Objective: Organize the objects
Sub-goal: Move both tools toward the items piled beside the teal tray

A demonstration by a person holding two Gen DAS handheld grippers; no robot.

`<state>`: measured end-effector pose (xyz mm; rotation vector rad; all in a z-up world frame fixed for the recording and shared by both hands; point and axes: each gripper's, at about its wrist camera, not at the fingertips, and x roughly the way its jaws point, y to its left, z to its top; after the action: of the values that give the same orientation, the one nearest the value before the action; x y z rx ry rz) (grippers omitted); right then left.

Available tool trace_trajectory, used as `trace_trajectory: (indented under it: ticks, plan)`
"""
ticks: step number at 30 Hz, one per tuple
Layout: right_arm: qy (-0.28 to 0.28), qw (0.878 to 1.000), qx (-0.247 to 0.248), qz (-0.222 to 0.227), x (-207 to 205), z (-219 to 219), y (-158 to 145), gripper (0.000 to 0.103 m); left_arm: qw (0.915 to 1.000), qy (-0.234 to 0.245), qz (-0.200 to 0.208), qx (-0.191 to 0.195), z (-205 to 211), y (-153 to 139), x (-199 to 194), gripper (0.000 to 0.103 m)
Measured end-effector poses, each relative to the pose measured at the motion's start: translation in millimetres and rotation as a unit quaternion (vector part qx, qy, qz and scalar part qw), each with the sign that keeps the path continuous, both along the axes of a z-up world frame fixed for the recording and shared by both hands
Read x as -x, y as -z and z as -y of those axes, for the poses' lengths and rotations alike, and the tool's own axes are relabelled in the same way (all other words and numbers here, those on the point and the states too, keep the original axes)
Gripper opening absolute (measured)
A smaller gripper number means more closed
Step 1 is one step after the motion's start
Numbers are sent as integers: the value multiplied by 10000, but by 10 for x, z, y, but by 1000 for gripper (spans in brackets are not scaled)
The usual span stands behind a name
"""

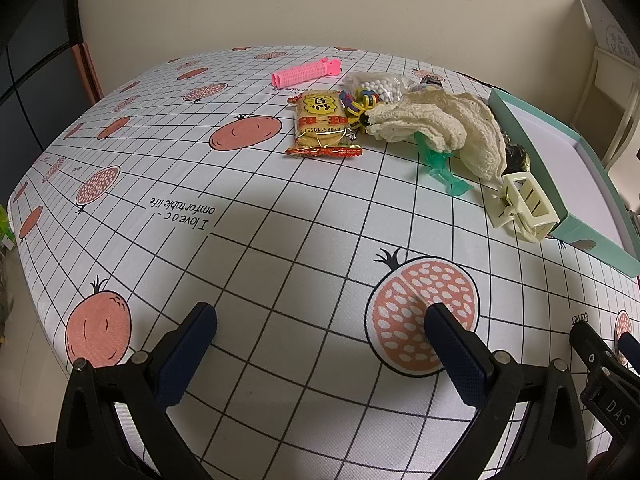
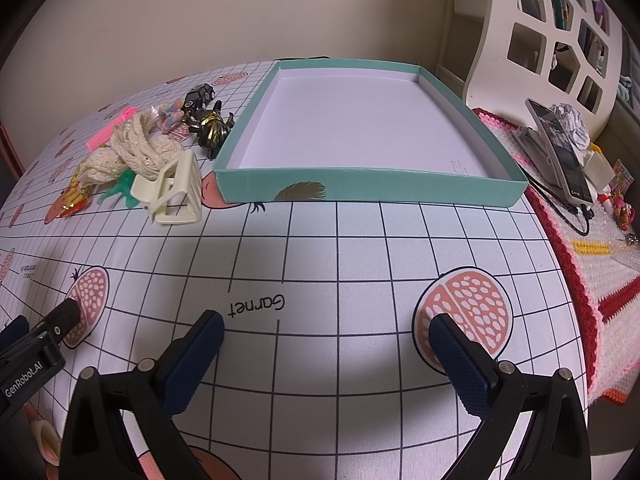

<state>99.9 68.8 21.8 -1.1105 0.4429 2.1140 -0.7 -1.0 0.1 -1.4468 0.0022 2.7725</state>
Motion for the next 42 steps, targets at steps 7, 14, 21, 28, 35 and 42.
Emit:
trace_trajectory:
  ticks: [7, 14, 21, 28, 35, 42]
  plan:
    - [-6, 10000, 10, 9, 1, -2, 0, 103, 10000, -3, 0, 0, -2, 2, 0, 103]
    - [-4, 9998, 168, 51, 28, -56, -8, 103, 9999, 77, 123, -8, 5, -2, 51, 103]
    - [-99, 9998, -21, -176, 119, -153, -365, 103, 9993, 91, 353, -122, 0, -57, 145, 103]
    - [-595, 9963, -305, -535, 368, -115, -942, 103, 9993, 223, 179, -231, -63, -542, 346, 103]
    - [-877, 9929, -320, -736, 613, -135, -1250, 103, 9989, 369, 217, -181, -49, -906, 693, 103]
    - [-1105, 9921, -165, -578, 913, -152, -1246, 103, 9957, 323, 500, -703, 199, -1011, 1133, 103]
